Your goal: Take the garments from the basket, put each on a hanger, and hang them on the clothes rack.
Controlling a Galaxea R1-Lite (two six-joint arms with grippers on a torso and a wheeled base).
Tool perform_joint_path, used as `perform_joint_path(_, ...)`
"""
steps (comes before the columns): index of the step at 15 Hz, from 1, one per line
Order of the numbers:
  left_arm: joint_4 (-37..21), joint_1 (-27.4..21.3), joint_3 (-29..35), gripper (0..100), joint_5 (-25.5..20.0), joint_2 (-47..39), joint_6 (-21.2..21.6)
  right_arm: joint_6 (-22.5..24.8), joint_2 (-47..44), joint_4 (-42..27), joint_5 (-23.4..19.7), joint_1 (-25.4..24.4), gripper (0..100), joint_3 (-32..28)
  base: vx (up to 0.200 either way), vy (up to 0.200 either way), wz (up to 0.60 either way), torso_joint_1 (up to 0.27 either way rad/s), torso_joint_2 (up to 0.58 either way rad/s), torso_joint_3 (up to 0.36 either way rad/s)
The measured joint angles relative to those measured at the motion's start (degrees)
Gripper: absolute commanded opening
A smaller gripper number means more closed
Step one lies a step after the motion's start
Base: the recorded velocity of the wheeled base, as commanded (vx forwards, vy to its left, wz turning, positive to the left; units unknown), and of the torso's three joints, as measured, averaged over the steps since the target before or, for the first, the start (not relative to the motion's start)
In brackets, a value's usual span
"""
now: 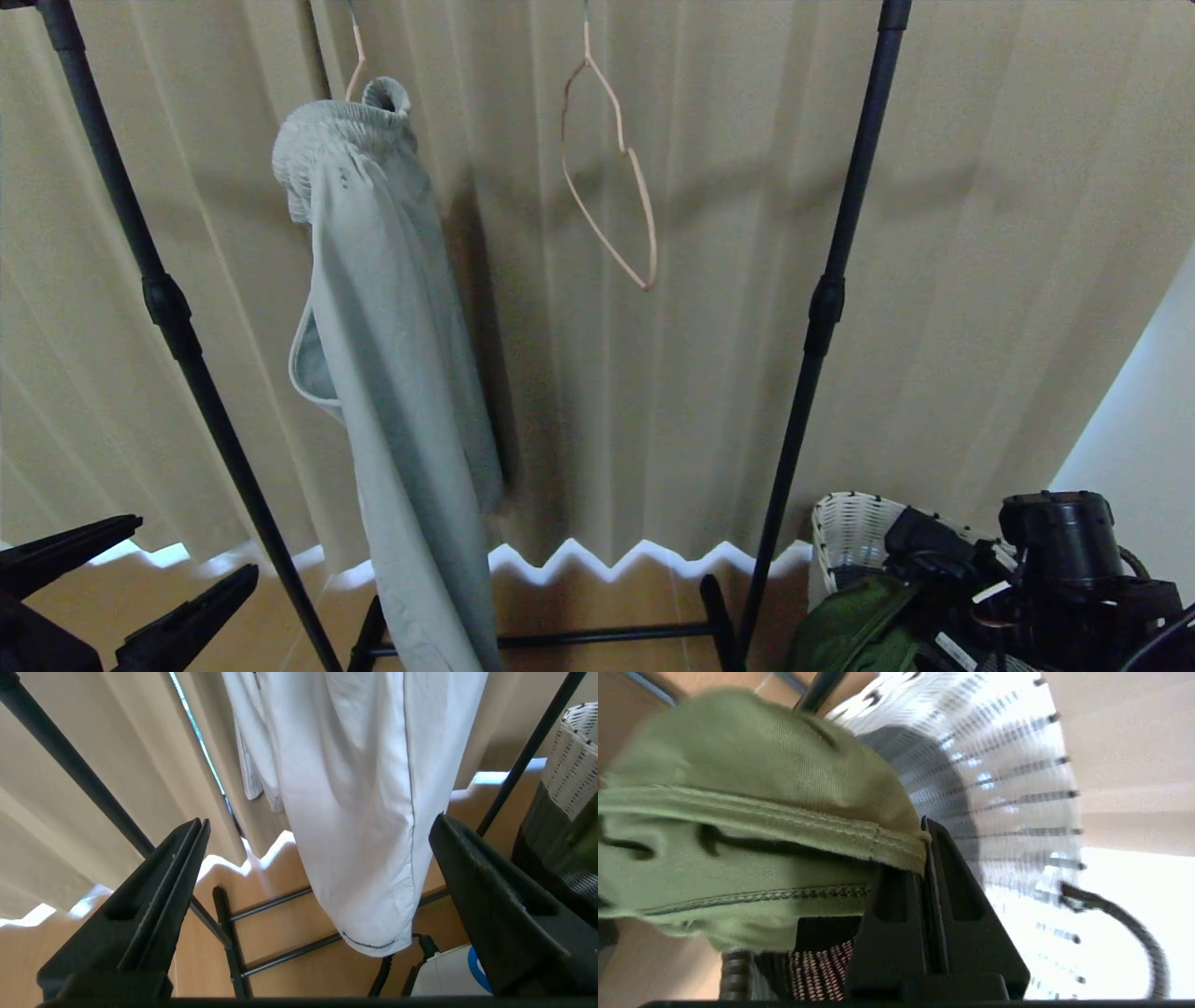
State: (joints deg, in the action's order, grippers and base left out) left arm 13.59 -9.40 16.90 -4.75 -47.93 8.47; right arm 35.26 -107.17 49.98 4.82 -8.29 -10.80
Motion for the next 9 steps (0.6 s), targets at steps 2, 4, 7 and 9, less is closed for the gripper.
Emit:
perform_joint_path(2, 0.01, -0.05, -0.17, 100, 0.0, 0.09, 0.11, 0.05, 5.6, -2.55, 0.02, -0.02, 0, -0.05, 0.0, 0.0, 0.0, 0.0, 0.0, 0.0)
perform_joint_path(4, 0.04, -0.11, -0.33, 100, 0.0, 0.17, 0.17, 0.05, 12.48, -10.37, 0.02, -0.05, 0, -2.36, 0.0, 0.0, 0.0, 0.0, 0.0, 0.0)
perform_joint_path(7, 2.33, -0.16, -1.02, 100, 0.02, 0.37, 0.23, -1.16, 23.65, -36.33, -0.02, 0.02, 0, -12.92, 0.0, 0.0, 0.0, 0.0, 0.0, 0.0)
perform_joint_path(9, 3.75, -0.16, -1.61, 100, 0.0, 0.5, 0.22, -5.03, 29.11, -49.77, -0.04, -0.28, 0, -20.46, 0.0, 0.0, 0.0, 0.0, 0.0, 0.0)
